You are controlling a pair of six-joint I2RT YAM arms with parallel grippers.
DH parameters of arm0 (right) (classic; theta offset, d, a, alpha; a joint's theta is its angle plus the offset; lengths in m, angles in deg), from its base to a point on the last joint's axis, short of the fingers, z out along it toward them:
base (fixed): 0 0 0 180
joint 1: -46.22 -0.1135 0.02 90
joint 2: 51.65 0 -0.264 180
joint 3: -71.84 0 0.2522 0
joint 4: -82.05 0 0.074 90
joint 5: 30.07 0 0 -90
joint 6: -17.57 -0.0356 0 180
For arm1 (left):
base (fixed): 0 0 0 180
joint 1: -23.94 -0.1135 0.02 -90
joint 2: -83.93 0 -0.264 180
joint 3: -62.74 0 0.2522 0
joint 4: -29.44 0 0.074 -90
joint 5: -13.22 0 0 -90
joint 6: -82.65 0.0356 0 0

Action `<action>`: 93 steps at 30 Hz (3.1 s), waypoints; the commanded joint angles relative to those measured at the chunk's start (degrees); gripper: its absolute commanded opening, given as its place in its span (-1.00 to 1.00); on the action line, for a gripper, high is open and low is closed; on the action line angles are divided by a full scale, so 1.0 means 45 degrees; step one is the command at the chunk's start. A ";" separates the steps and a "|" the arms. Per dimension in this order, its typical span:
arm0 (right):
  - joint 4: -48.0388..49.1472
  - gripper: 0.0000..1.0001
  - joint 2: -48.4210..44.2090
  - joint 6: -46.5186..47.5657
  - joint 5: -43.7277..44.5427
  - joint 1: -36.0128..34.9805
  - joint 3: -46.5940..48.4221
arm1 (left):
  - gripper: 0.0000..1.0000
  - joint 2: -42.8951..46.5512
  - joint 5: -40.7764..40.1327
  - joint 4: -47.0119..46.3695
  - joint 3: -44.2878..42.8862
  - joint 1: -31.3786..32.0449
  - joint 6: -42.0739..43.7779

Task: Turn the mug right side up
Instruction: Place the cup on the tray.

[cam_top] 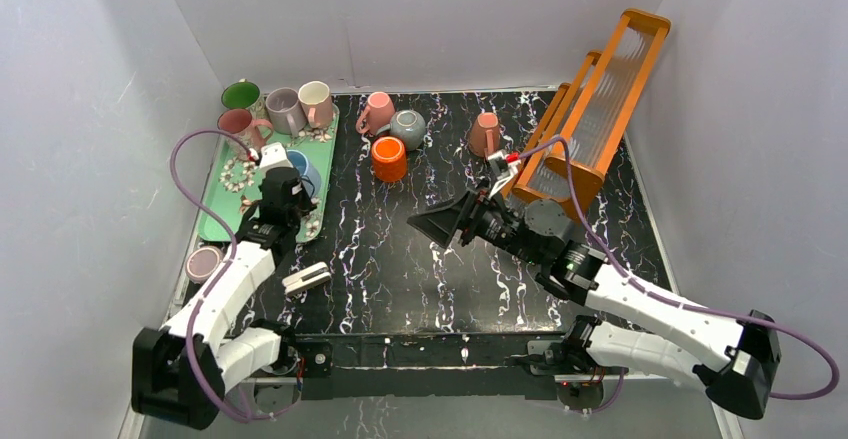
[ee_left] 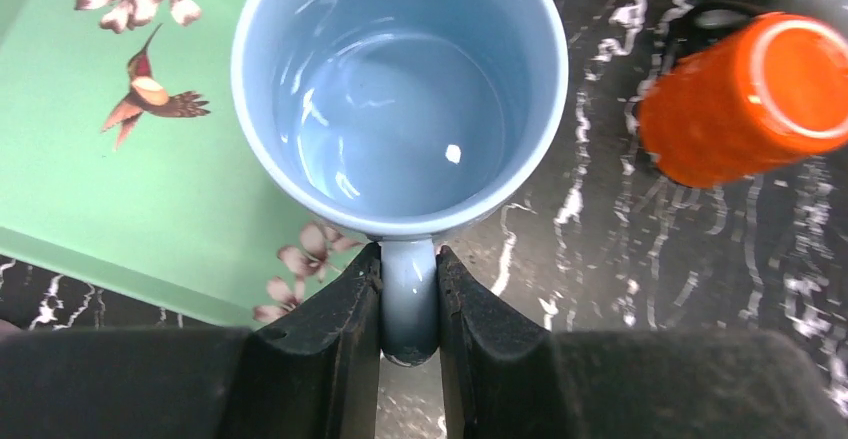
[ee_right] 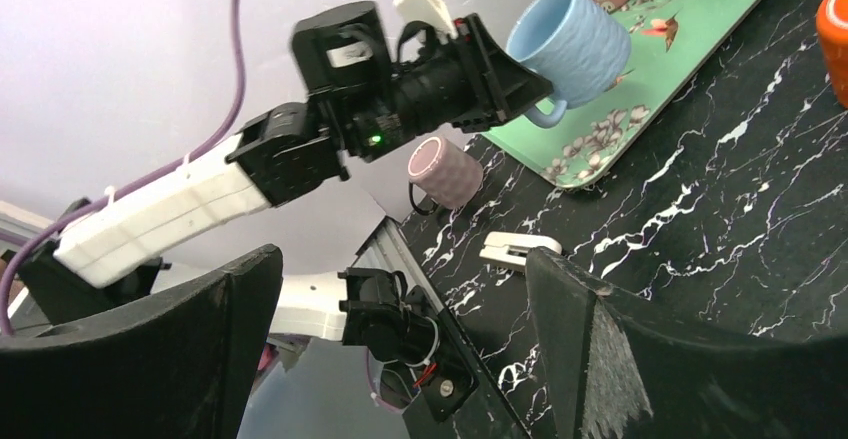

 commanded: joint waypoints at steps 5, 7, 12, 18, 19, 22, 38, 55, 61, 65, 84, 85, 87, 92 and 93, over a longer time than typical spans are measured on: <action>-0.0764 0.97 -0.1202 0.0898 0.0049 -0.0044 -0.0212 | -1.00 -0.2402 -0.1396 -0.3157 -0.1435 -0.0599 0.1387; -0.0947 0.97 -0.1254 0.0969 -0.0040 -0.0036 -0.0233 | -1.00 -0.2931 -0.1330 -0.3445 -0.1663 -0.0815 0.1490; -0.1119 0.97 -0.1522 0.1164 0.0007 -0.0038 -0.0272 | -1.00 -0.4171 -0.1301 -0.4106 -0.2145 -0.1335 0.1871; -0.1473 0.97 -0.1857 0.1381 0.0103 -0.0045 -0.0253 | -1.00 -0.5649 -0.1268 -0.4681 -0.2731 -0.1901 0.2699; -0.1528 0.97 -0.1904 0.1406 0.0102 -0.0050 -0.0253 | -1.00 -0.5853 -0.1285 -0.4785 -0.2816 -0.1963 0.2834; -0.1665 0.97 -0.2043 0.1516 0.0275 -0.0049 -0.0287 | -1.00 -0.6435 -0.0903 -0.5098 -0.3081 -0.2248 0.2900; -0.2234 0.97 -0.0945 0.1350 0.0910 -0.0054 0.0353 | -0.79 -0.9346 -0.0183 -0.5103 -0.4640 -0.2745 0.2682; -0.3607 0.97 -0.1132 0.1290 0.1712 -0.0045 0.0607 | -0.07 -0.9046 0.0144 -0.2977 -0.5837 -0.2863 0.2059; -0.5149 0.97 -0.1280 0.1401 0.2167 -0.0046 0.1080 | 0.33 -0.6953 0.1322 -0.0666 -0.6296 -0.2848 0.1821; -0.6406 0.97 -0.1308 0.1664 0.2786 -0.0033 0.1951 | 0.65 -0.5033 0.2899 0.0351 -0.5592 -0.2826 0.1749; -0.7170 0.97 0.1366 0.5002 0.5561 -0.0042 0.5272 | 0.97 -0.0141 1.1309 0.1365 -0.2585 -0.0366 0.1045; -0.7174 0.97 0.1651 0.5245 0.5887 -0.0028 0.5469 | 0.97 0.0121 1.1488 0.1364 -0.2307 -0.0362 0.1116; -0.7089 0.97 0.2245 0.6090 0.6393 -0.0042 0.5842 | 0.97 0.0703 1.1403 0.1341 -0.1668 -0.0326 0.1003; -0.6857 0.97 0.4197 0.8187 0.8012 -0.0028 0.6849 | 0.97 0.2003 1.0430 0.1143 -0.0326 -0.0323 0.1085; -0.6749 0.97 0.4602 0.8536 0.8478 -0.0016 0.7007 | 0.97 0.2183 0.9969 0.1004 -0.0067 -0.0323 0.0999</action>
